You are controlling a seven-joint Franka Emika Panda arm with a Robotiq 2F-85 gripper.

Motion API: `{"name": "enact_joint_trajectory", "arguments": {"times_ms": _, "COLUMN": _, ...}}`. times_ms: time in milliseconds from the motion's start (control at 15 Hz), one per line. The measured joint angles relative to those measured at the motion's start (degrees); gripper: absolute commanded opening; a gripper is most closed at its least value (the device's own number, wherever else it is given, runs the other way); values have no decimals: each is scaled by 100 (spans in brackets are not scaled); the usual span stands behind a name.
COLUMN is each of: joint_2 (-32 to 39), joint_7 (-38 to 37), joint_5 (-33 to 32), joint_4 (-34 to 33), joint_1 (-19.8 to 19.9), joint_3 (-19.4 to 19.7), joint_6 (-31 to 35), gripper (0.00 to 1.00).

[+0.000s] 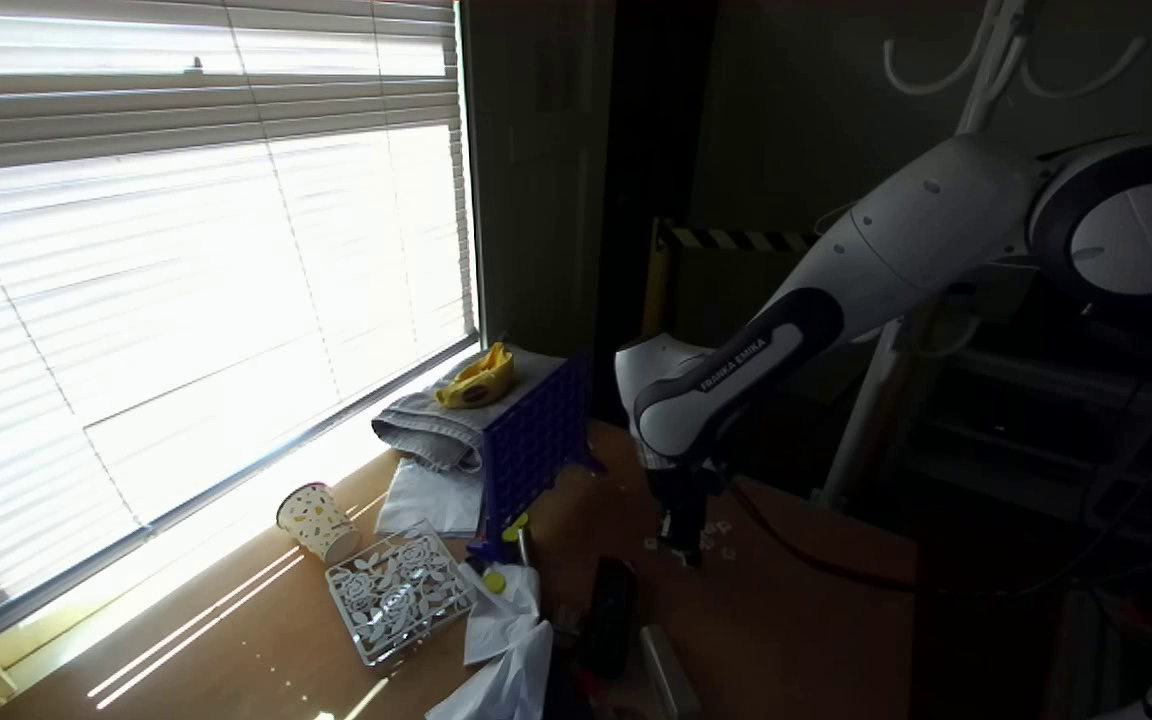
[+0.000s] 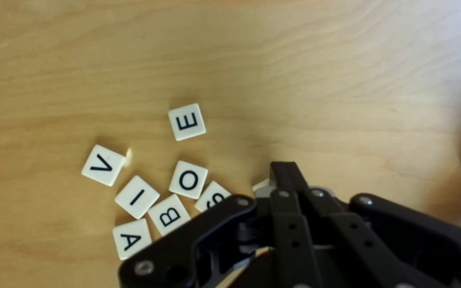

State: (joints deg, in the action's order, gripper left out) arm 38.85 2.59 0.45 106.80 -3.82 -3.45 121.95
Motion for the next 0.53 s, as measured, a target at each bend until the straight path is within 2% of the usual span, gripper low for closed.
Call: {"name": "enact_joint_trajectory", "arguments": {"times_ms": 533, "joint_2": 188, "joint_7": 3, "joint_5": -29, "joint_4": -360, "joint_1": -76, "joint_3": -4, "joint_6": -211, "gripper": 0}}
